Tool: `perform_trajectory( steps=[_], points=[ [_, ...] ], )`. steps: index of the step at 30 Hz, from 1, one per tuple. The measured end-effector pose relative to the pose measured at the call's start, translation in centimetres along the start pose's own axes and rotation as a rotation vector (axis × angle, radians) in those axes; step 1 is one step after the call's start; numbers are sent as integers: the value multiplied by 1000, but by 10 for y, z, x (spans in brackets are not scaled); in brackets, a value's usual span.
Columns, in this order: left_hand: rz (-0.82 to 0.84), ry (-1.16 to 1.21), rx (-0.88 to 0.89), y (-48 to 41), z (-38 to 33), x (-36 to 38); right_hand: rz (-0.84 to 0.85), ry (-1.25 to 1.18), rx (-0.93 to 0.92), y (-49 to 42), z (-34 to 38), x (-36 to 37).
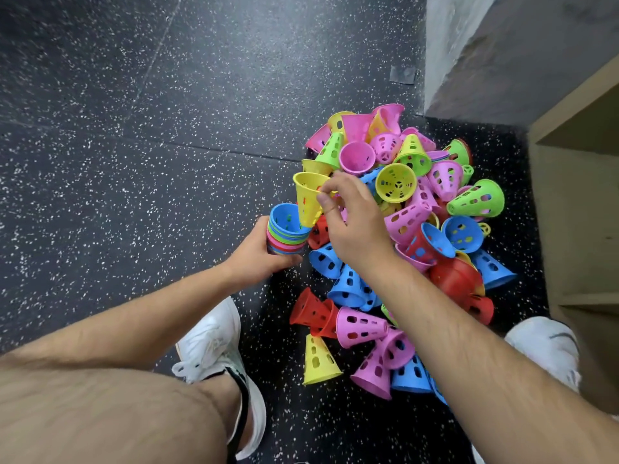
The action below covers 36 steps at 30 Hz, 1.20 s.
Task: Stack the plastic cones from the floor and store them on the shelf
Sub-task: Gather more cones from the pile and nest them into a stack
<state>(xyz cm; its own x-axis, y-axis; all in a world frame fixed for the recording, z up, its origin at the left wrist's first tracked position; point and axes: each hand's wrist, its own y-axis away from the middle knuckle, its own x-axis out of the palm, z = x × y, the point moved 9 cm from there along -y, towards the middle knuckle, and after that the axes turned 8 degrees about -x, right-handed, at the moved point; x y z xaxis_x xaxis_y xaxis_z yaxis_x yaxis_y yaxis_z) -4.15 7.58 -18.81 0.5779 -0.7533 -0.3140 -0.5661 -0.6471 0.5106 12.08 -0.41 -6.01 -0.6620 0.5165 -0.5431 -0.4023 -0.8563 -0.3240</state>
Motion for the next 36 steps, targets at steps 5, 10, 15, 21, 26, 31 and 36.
perform_trajectory(
  steps=[5,10,15,21,26,31,36],
  points=[
    [24,17,24,-1,2,3,11,-25,33,6,3,10],
    [27,54,34,0,4,4,98,-7,15,13,11,21],
    [31,73,27,0,7,3,353,-5,212,42,-14,47],
    [18,49,27,1,13,0,206,175,169,22,-41,32],
    [24,79,16,1,14,-2,314,309,188,0,-49,47],
    [30,85,-2,1,18,-3,341,448,322,-15,-57,55],
    [49,82,-7,2,19,-3,291,448,276,-23,-52,51]
  ],
)
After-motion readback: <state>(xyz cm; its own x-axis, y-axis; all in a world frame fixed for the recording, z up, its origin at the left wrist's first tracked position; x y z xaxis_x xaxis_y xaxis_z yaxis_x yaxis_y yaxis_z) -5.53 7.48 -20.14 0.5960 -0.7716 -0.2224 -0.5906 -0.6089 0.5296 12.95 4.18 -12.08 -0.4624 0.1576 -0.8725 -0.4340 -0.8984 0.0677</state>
